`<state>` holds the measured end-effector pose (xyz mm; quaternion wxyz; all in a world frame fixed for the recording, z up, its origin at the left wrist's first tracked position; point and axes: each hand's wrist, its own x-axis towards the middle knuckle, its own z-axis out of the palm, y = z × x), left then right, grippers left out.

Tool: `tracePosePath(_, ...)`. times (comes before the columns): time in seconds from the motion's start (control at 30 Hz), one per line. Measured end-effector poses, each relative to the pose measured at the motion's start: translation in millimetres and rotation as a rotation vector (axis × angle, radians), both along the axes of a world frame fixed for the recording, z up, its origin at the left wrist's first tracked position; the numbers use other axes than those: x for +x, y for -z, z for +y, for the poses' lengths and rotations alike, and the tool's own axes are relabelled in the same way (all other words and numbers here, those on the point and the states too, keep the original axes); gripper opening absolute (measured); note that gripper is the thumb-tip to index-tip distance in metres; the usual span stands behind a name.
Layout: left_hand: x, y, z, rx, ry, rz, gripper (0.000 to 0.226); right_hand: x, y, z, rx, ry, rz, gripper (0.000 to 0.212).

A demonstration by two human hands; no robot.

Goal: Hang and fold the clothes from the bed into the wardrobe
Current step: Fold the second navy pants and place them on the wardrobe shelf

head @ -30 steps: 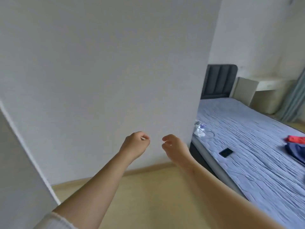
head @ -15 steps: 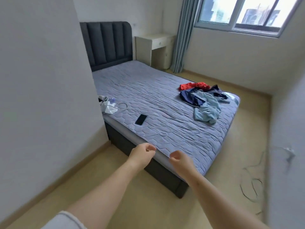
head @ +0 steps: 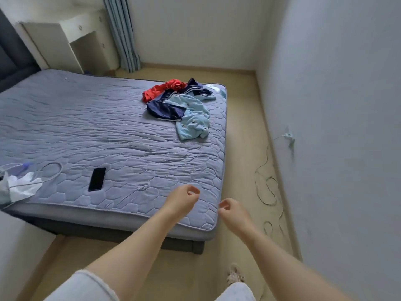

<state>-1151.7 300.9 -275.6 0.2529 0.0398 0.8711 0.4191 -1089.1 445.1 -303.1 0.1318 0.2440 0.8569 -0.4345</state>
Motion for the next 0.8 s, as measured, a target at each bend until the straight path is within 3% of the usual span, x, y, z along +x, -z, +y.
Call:
tracePosePath(0.23, -106.1, 10.0, 119.5, 0.074, -0.027, 0.031, 0.016, -98.9, 1.7, 119.6, 0.032, 0.022, 0.024, 0.027)
tracePosePath(0.47, -216.3, 0.8, 242.6, 0.147, -0.188, -0.021, 0.018, -207.6, -21.1, 269.2, 0.038, 0.019, 0.054, 0.030)
tracePosePath(0.8, -338.0, 19.8, 320.9, 0.198, -0.289, -0.098, 0.016, -332.3, -12.3, 348.7, 0.001, -0.022, -0.007, 0.029)
